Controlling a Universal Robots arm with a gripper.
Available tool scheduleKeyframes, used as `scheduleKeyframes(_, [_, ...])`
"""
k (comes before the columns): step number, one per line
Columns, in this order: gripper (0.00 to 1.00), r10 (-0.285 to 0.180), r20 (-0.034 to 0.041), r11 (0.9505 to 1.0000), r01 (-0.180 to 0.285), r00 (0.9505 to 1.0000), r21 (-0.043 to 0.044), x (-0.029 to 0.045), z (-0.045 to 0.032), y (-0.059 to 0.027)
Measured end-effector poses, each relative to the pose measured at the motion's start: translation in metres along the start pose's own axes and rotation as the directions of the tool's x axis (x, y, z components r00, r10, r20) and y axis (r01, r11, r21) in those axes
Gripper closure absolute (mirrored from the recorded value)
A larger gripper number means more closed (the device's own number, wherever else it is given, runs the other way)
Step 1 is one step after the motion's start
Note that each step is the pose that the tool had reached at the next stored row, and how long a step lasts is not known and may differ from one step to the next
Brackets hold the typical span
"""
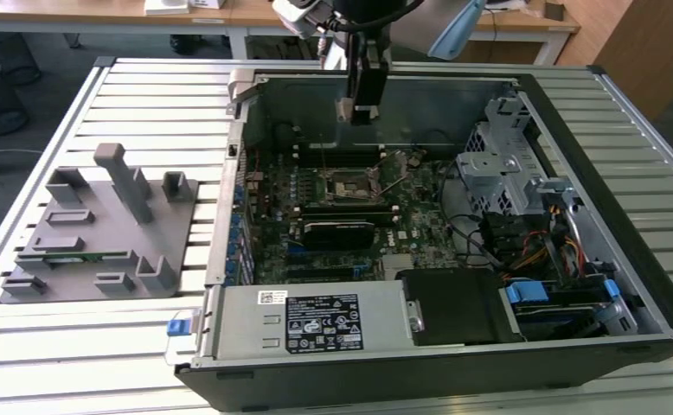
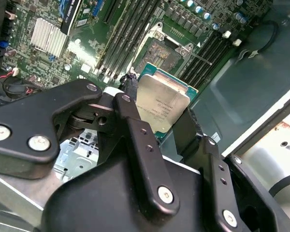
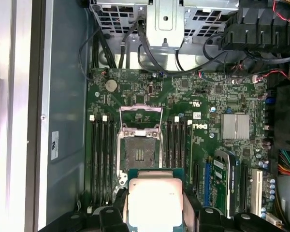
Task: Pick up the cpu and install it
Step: 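Place the cpu into insertion slot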
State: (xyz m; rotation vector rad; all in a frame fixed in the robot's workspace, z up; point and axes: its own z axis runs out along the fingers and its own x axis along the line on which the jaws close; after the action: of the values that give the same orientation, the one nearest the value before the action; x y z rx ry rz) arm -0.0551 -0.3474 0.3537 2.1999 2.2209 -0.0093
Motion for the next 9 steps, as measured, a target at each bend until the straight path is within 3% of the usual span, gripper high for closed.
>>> scheduleKeyframes(9, [0.46, 0.0, 0.0002, 1.0, 0.0, 1.0, 0.0001, 0.0002, 0.0107, -0.0002])
